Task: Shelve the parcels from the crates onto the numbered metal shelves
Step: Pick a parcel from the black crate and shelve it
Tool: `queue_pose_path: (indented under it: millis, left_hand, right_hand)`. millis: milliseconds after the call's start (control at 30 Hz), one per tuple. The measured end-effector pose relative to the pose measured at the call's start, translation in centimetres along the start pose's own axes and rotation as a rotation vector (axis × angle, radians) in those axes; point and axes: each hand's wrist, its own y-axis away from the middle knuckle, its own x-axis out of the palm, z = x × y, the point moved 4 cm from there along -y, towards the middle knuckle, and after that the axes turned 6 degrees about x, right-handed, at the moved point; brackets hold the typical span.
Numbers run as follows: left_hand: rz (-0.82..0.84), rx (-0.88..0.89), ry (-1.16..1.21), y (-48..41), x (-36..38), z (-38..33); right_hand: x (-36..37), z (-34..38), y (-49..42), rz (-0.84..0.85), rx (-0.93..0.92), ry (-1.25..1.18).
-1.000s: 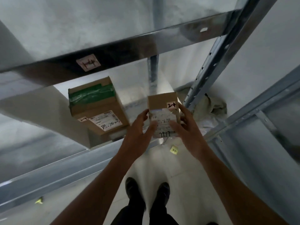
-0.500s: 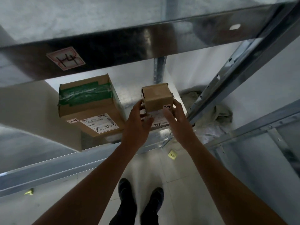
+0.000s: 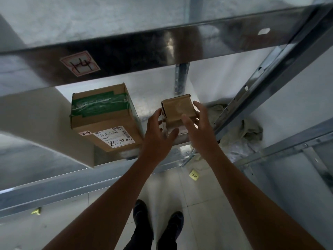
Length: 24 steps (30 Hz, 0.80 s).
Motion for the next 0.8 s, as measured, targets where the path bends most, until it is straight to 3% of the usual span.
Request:
queue_pose_path:
  millis: [100,233,533,700,800]
  left_hand:
    - [-0.029,-0.110,0.136,0.3,-0.1,-1.4]
    - [-0.032,-0.122,0.079,-0.6,0.1,-3.1]
    - [-0.050,-0.116,-0.047,-1.7,-0.3,-4.1]
    - [0.038,0.090,-0.147,1.5,-3.6,-8.0]
    - [0.043,0.236,-0.378,3.3,-6.7,-10.3]
  right_hand:
    - [-0.5,1.0,0.3,-0.004,-0.036,0.050]
    - [-0.6,1.9,0.3,0.026,-0.069,0.163]
    - [-0.4,2.5,-0.8,0.039,-0.074,0.168]
    - [-1.0,3.6,-0.8,-0.021,-0.185,0.207]
    - [-1.0,4.6,-0.7,-0.009,-0.273,0.289]
